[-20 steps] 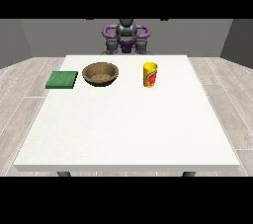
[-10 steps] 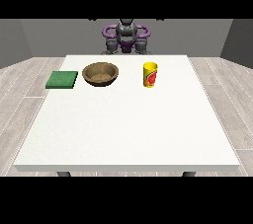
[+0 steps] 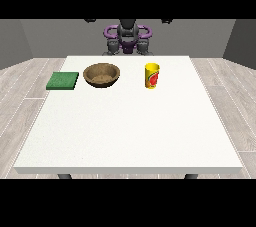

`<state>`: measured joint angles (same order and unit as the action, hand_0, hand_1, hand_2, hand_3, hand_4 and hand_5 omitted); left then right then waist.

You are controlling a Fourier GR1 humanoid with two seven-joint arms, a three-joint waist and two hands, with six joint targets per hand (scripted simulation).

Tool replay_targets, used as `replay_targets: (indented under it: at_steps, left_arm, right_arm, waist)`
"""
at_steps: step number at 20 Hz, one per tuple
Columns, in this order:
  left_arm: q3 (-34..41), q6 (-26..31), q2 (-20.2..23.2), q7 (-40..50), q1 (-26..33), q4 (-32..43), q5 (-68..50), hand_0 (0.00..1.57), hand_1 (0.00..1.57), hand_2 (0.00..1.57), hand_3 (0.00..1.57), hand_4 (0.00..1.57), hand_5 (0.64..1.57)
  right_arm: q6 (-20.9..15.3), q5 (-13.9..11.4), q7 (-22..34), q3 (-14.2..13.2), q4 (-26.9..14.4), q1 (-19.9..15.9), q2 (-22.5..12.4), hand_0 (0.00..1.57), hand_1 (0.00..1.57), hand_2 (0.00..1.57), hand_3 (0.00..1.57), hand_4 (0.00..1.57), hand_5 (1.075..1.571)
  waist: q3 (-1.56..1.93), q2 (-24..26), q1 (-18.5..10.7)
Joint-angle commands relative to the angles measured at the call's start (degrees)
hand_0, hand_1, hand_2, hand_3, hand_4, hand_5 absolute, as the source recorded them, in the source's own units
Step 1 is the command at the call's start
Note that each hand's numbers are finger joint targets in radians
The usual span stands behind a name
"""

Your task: Pick the cup and pour the ball into the bowl, then pick the bowl and place it on the pad

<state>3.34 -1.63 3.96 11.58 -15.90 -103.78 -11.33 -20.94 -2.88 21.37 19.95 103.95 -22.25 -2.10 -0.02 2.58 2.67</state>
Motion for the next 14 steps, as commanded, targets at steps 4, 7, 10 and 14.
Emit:
replay_targets:
  at_steps: [4,7,10,14]
  left_arm:
    - [6.5,1.15,5.59,-11.53,-9.97,10.22,3.51,0.0,0.0,0.0,0.0,0.0,1.459]
    - [6.56,1.83,5.96,-16.57,-9.54,16.17,5.22,0.0,0.0,0.0,0.0,0.0,1.443]
    - [5.61,1.56,2.85,-23.78,-5.36,21.51,6.43,0.0,0.0,0.0,0.0,0.0,1.435]
    - [8.41,4.1,4.53,-34.48,-3.41,27.49,6.35,0.0,0.0,0.0,0.0,0.0,1.405]
  right_arm:
    - [2.08,-0.13,-5.52,-1.43,0.34,-4.53,0.96,0.0,0.0,0.0,0.0,0.0,1.568]
    - [4.41,1.92,-4.35,-4.57,2.43,-6.19,-0.4,0.0,0.0,0.0,0.0,0.0,1.568]
    - [7.47,3.4,-2.55,-5.14,4.9,-3.87,-2.62,0.0,0.0,0.0,0.0,0.0,1.569]
    - [7.25,2.39,-6.8,-7.72,5.38,-3.25,-3.48,0.0,0.0,0.0,0.0,0.0,1.568]
  waist:
    - [0.0,-13.37,4.17]
    - [-0.01,-13.76,5.16]
    - [-0.01,-12.9,6.05]
    - [-0.02,-17.89,5.03]
